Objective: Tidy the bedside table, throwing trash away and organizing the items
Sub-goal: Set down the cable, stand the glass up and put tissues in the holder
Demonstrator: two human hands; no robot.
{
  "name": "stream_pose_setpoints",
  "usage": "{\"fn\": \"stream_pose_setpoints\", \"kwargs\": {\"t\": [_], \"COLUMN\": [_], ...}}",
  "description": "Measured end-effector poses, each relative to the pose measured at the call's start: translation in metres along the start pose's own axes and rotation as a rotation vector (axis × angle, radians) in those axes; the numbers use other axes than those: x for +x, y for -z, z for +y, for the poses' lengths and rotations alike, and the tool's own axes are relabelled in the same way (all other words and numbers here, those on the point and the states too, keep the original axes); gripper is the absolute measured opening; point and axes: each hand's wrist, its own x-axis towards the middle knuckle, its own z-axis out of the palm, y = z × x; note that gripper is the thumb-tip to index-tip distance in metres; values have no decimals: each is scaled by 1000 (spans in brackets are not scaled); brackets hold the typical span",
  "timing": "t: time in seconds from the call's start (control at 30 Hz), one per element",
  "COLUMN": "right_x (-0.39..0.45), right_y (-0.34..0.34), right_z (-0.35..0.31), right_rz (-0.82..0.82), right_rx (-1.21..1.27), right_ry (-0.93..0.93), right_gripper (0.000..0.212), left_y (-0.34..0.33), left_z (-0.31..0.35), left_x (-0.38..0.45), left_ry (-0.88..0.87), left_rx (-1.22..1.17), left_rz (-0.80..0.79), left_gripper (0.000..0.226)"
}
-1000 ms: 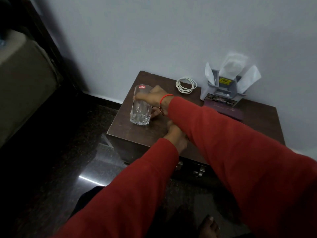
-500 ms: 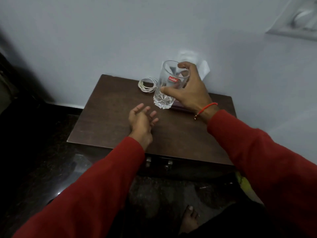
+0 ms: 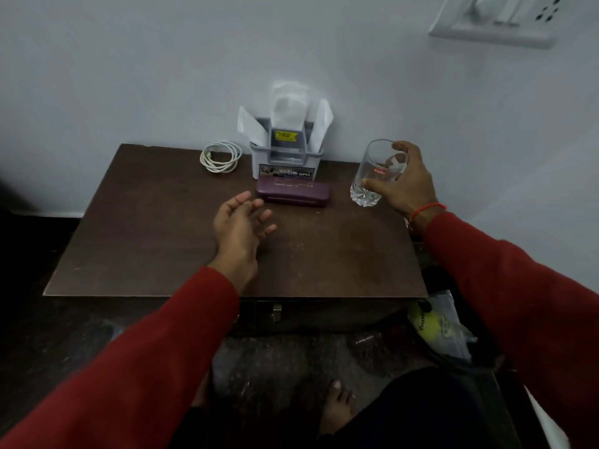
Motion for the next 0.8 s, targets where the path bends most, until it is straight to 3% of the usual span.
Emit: {"fn": "stream_pose_setpoints", "kwargs": {"t": [0.5, 0.8], "right_x": [74, 67], "right_y": [-54, -52], "right_z": [16, 10], "right_rz": [6, -65], "right_rx": [25, 81], "right_ry": [54, 12], "right_gripper": [96, 121], "left_y": [0, -6], "left_z": [-8, -5], "left_x": [25, 20], "left_ry": [-27, -45], "left_rx": [47, 83], "left_rz": [-36, -53], "left_gripper": [17, 14]}}
